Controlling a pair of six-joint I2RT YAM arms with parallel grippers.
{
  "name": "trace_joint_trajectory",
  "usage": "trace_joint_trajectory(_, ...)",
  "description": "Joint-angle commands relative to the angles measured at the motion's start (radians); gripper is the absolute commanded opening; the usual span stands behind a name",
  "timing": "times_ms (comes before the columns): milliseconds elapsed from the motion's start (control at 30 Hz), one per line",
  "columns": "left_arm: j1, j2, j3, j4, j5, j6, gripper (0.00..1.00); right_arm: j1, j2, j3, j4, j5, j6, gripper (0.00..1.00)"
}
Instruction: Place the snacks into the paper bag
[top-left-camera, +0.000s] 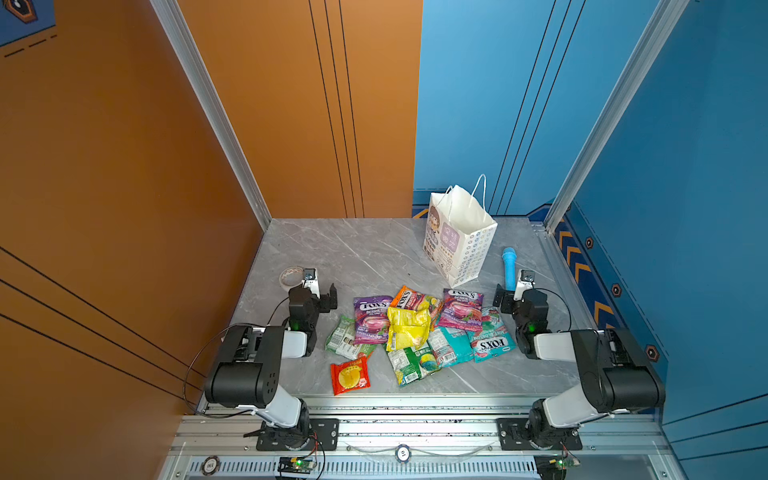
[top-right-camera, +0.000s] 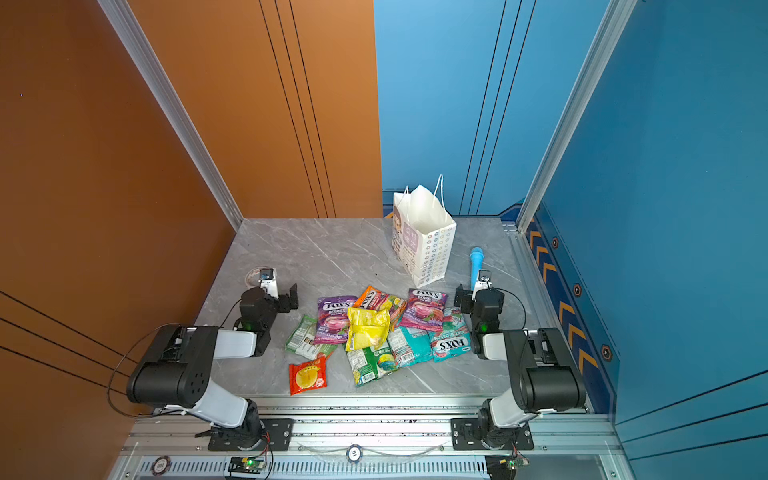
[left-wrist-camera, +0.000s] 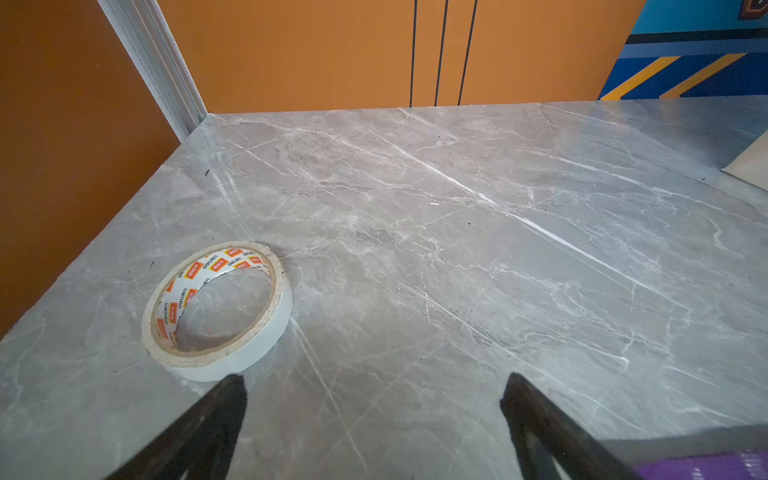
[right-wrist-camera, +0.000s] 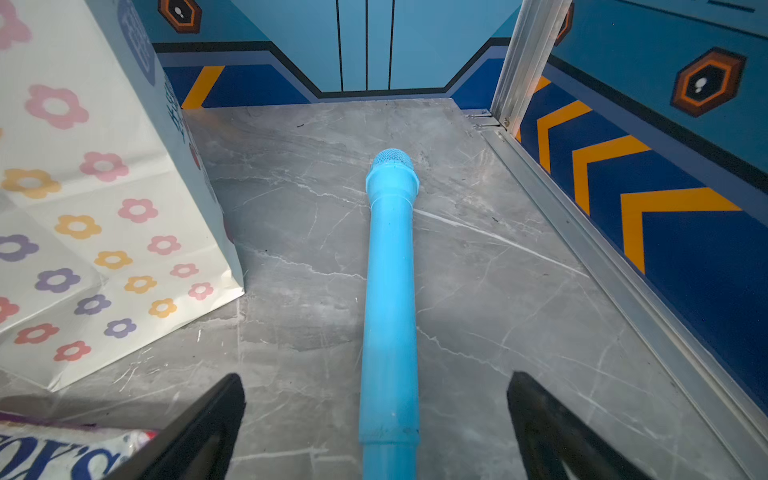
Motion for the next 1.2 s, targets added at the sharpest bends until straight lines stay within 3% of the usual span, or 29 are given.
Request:
trace_joint_trajectory(0,-0.008,-0.001,-0.007,-0.015,-0.002,0.012,0.98,-0.006,0.004,0.016,-0.017,-0.017,0.009,1.00)
trace_joint_trajectory(1167,0.004,-0.012,-0.020,0.003,0.026,0.001,0.98,-0.004,-0.001,0.020,-0.016,-0.016,0.009,1.00)
